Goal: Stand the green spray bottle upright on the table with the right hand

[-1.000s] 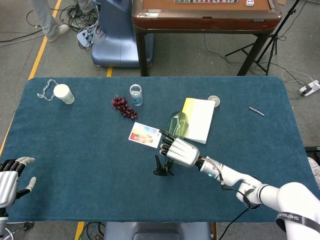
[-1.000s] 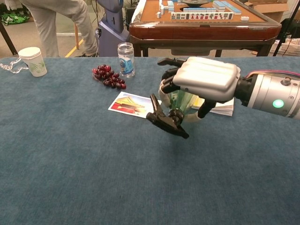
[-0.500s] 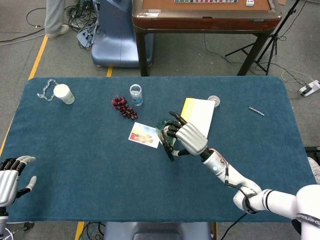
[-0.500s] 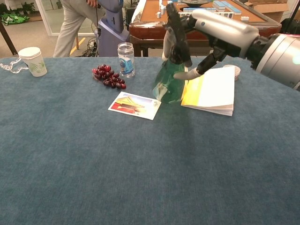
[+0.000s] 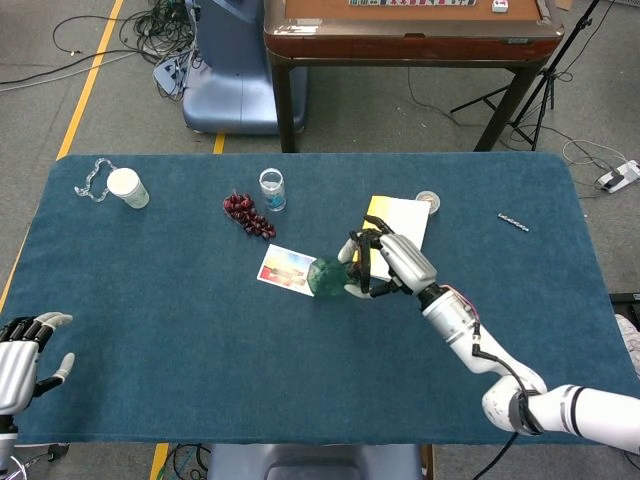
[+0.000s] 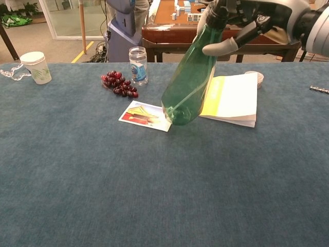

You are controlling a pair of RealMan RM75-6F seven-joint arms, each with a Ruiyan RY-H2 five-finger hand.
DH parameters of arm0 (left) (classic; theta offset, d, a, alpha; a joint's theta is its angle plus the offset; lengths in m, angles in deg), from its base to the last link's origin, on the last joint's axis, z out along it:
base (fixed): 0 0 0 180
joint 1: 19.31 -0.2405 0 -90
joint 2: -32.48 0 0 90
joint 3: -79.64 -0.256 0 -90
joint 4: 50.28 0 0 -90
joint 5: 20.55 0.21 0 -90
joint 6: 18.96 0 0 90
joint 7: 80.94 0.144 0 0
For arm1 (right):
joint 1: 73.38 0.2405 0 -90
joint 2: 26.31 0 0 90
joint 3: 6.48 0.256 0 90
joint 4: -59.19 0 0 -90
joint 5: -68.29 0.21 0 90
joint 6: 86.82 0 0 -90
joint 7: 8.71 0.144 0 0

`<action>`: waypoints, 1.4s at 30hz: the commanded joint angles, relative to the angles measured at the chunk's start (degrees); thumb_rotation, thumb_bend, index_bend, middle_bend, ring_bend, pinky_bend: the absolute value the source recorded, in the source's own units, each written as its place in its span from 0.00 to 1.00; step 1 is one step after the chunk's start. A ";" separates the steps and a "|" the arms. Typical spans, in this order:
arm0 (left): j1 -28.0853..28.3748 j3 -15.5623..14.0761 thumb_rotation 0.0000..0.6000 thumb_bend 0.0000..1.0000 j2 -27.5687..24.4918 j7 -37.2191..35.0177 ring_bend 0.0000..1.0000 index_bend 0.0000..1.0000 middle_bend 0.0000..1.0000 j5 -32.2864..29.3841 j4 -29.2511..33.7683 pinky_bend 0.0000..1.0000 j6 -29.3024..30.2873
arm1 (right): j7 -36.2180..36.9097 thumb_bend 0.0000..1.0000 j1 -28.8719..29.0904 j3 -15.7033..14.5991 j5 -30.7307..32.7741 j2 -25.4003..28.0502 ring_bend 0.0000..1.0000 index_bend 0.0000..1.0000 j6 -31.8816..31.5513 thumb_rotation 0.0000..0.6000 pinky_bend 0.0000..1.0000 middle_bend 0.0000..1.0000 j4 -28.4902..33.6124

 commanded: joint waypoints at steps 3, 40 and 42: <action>0.00 -0.04 1.00 0.36 0.10 -0.07 0.24 0.28 0.26 0.07 -0.04 0.18 0.00 | 2.43 0.29 1.25 2.92 6.90 6.64 0.26 0.64 8.53 1.00 0.00 0.43 4.80; -0.48 -0.15 1.00 0.36 0.66 -0.13 0.24 0.28 0.26 0.15 -0.46 0.18 0.69 | -1.27 0.11 4.96 5.53 12.62 10.55 0.09 0.32 23.77 1.00 0.00 0.21 3.55; -0.48 -0.16 1.00 0.36 0.67 -0.11 0.24 0.28 0.26 0.15 -0.46 0.18 0.66 | -1.18 0.11 4.82 5.55 12.34 10.46 0.08 0.31 23.88 1.00 0.00 0.20 3.41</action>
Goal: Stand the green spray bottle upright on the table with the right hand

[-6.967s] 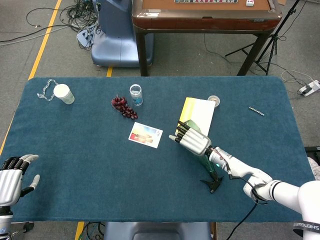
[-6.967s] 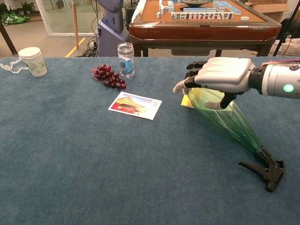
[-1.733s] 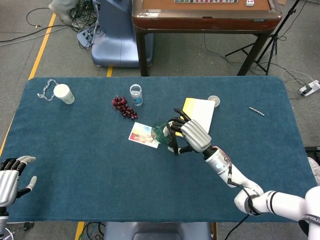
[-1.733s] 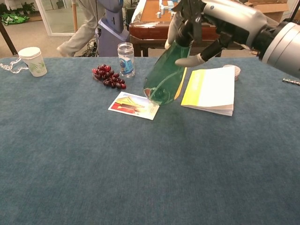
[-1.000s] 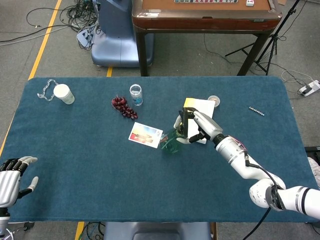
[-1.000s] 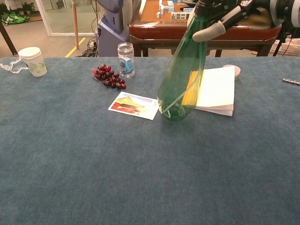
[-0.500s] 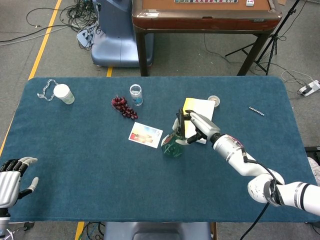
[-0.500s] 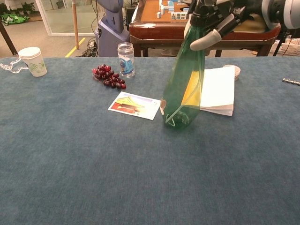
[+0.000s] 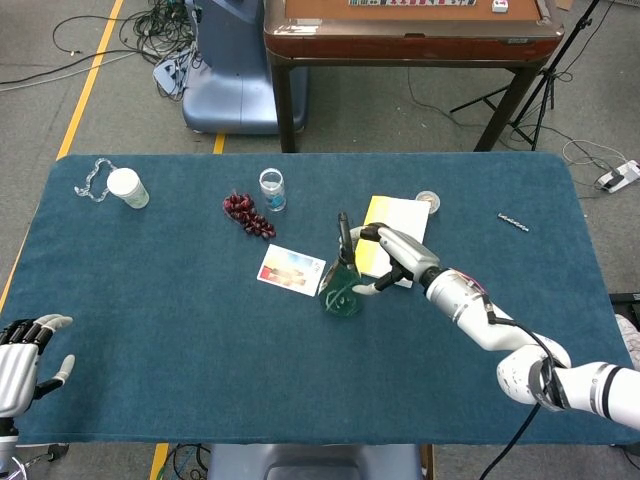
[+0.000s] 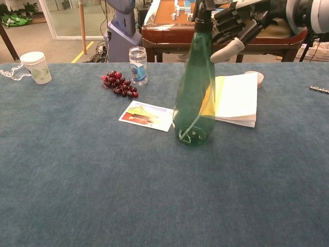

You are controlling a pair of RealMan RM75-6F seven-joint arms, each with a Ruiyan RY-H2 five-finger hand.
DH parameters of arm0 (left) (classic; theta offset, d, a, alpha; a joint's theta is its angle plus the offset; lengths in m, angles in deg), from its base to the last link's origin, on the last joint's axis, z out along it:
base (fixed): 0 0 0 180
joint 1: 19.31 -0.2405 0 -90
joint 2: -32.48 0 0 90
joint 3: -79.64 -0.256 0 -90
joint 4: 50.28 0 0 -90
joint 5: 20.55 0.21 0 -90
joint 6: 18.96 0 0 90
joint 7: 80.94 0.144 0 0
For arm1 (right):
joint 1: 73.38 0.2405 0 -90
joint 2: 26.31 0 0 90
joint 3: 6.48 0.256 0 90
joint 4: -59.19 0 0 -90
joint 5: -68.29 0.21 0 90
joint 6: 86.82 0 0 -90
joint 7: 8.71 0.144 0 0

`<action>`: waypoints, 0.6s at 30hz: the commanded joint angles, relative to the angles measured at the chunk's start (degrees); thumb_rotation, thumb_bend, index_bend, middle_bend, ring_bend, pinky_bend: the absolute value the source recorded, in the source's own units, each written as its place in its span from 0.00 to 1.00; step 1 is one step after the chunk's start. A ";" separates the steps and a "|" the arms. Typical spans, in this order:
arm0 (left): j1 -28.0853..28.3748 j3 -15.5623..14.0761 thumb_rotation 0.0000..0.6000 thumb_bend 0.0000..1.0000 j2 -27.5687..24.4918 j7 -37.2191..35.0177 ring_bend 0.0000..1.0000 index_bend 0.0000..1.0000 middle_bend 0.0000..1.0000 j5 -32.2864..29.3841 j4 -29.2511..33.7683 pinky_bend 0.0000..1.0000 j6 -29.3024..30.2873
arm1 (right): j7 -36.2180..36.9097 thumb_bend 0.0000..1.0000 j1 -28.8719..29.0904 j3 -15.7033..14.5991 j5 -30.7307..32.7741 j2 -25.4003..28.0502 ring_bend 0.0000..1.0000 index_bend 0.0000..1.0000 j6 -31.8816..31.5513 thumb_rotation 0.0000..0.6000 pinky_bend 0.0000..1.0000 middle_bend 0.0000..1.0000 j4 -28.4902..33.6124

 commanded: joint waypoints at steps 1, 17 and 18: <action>0.00 0.00 1.00 0.36 0.01 0.01 0.24 0.28 0.26 -0.01 0.00 0.18 -0.01 | 0.04 0.11 -0.15 -0.03 -0.29 -0.10 0.08 0.31 0.16 1.00 0.00 0.19 -0.16; 0.06 0.06 1.00 0.36 -0.08 0.25 0.24 0.28 0.26 0.25 0.21 0.18 0.05 | -0.08 0.07 -1.22 -0.27 -1.54 0.07 0.06 0.26 0.29 1.00 0.00 0.17 -0.33; 0.05 0.08 1.00 0.36 -0.11 0.26 0.24 0.28 0.26 0.25 0.23 0.18 0.09 | -0.03 0.07 -1.35 -0.29 -1.65 0.25 0.06 0.26 0.32 1.00 0.00 0.17 -0.16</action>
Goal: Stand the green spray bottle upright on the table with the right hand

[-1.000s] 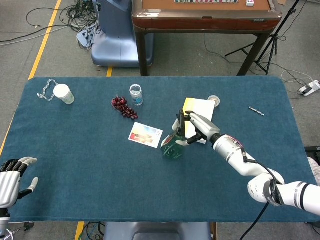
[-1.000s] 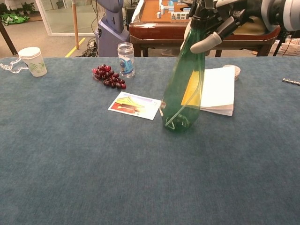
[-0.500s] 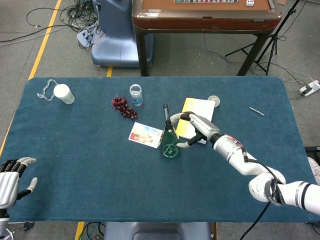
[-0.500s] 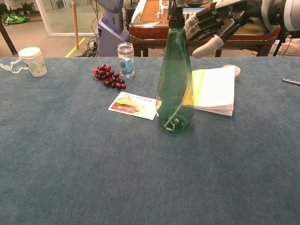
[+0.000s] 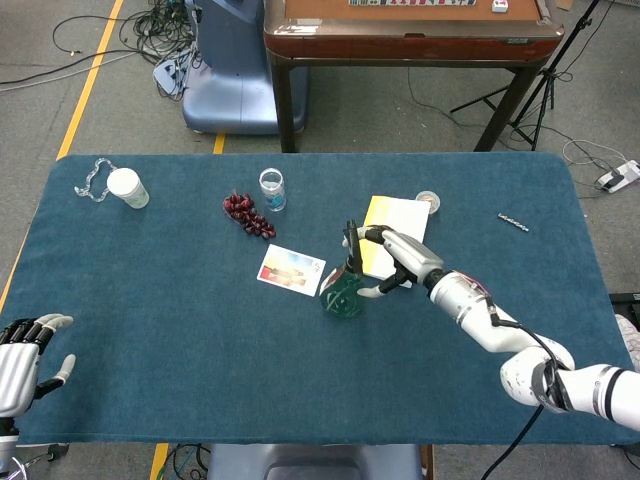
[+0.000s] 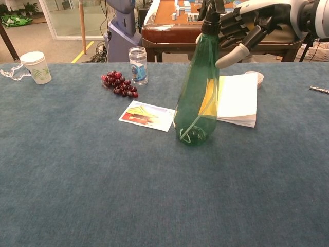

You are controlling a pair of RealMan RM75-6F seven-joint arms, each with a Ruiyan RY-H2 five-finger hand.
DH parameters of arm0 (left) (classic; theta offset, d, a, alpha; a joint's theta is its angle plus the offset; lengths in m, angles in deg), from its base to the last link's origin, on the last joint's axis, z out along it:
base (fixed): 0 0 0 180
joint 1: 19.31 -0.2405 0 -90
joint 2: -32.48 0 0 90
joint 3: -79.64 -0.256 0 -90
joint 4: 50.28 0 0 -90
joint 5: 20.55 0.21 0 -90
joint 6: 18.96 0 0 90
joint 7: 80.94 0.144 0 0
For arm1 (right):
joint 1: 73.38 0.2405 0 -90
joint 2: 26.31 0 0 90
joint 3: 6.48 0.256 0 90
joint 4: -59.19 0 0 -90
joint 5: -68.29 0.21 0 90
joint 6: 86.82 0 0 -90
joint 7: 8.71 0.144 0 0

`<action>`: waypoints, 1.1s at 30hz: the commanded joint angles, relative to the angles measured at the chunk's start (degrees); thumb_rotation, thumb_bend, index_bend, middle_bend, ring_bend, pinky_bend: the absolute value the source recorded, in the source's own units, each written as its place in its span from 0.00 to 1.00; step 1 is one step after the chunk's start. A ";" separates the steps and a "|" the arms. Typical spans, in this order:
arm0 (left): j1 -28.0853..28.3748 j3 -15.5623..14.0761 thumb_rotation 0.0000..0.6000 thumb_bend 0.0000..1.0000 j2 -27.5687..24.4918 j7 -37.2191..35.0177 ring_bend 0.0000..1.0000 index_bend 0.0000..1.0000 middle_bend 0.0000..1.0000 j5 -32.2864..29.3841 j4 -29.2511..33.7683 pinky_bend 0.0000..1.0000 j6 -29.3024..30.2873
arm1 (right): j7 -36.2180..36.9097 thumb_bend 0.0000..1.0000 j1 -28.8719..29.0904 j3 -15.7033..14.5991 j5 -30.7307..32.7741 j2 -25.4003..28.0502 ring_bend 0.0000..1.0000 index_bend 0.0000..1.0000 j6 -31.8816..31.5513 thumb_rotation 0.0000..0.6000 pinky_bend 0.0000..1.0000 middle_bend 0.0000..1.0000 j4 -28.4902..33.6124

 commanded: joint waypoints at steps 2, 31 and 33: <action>-0.01 0.10 1.00 0.36 -0.05 0.02 0.24 0.28 0.26 -0.05 0.06 0.18 0.09 | 0.08 0.07 -0.61 -0.10 -0.58 0.74 0.06 0.26 -0.19 1.00 0.00 0.17 0.72; 3.31 1.21 1.00 0.36 -0.15 0.42 0.24 0.28 0.26 0.71 -0.01 0.17 -3.01 | -31.54 0.13 -27.48 -13.58 -19.49 4.76 0.06 0.26 -43.79 1.00 0.00 0.23 10.39; 3.60 1.30 1.00 0.36 -0.09 0.36 0.24 0.28 0.26 0.78 -0.04 0.17 -3.24 | -32.57 0.13 -29.32 -14.71 -21.32 3.91 0.06 0.26 -46.23 1.00 0.00 0.23 9.71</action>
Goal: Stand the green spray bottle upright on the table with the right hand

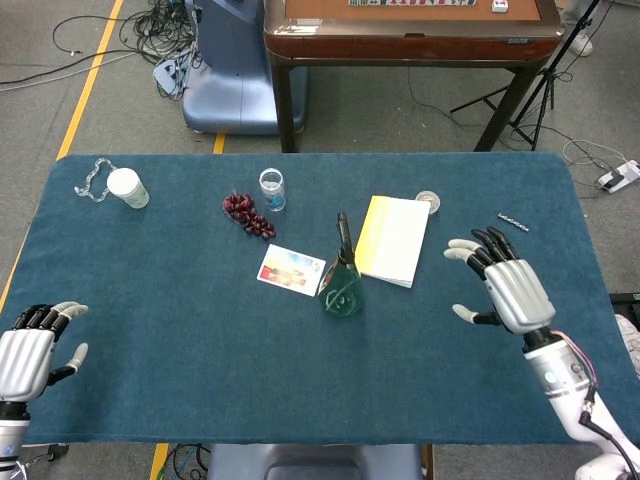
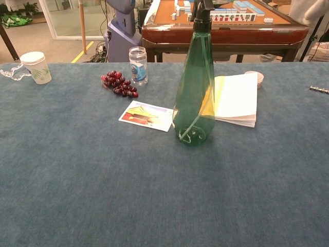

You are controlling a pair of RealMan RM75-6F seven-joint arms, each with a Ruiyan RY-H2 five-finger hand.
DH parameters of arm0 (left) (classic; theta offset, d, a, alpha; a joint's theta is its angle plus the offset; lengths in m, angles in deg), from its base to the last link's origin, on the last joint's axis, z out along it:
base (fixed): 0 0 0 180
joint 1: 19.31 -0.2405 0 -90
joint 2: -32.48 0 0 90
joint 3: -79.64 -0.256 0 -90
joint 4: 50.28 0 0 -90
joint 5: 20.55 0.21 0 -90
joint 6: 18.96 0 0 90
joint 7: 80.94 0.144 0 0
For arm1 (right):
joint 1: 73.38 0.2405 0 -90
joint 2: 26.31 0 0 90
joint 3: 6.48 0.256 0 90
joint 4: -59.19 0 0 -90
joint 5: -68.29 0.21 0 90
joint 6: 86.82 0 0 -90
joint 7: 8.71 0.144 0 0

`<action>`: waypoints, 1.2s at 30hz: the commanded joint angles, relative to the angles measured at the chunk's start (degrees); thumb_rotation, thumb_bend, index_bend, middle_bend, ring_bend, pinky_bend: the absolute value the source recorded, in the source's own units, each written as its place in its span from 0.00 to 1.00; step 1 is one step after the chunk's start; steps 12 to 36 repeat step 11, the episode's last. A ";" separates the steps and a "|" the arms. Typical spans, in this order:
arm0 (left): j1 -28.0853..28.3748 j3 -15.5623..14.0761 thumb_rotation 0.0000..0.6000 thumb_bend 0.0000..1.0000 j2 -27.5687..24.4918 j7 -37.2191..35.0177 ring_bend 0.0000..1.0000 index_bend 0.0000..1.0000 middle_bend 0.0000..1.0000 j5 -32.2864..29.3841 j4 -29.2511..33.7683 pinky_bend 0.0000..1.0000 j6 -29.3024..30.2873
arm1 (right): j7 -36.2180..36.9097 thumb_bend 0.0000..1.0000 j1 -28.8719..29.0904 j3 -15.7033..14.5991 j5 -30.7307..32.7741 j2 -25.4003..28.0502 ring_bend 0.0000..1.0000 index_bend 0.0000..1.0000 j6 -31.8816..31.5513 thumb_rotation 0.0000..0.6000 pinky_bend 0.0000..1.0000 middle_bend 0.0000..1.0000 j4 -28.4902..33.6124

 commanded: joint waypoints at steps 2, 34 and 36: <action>0.50 0.07 1.00 0.36 0.11 0.03 0.24 0.28 0.26 0.15 0.00 0.17 -0.50 | -3.72 0.13 -6.12 -4.28 -5.56 -3.04 0.06 0.26 -6.90 1.00 0.00 0.23 -1.87; 0.71 -0.37 1.00 0.36 0.62 0.66 0.24 0.28 0.26 0.58 0.61 0.17 -0.49 | -4.87 0.13 -13.47 -8.51 -10.97 -8.05 0.06 0.26 -14.18 1.00 0.00 0.23 -4.96; 0.71 -0.37 1.00 0.36 0.62 0.66 0.24 0.28 0.26 0.58 0.61 0.17 -0.49 | -4.87 0.13 -13.47 -8.51 -10.97 -8.05 0.06 0.26 -14.18 1.00 0.00 0.23 -4.96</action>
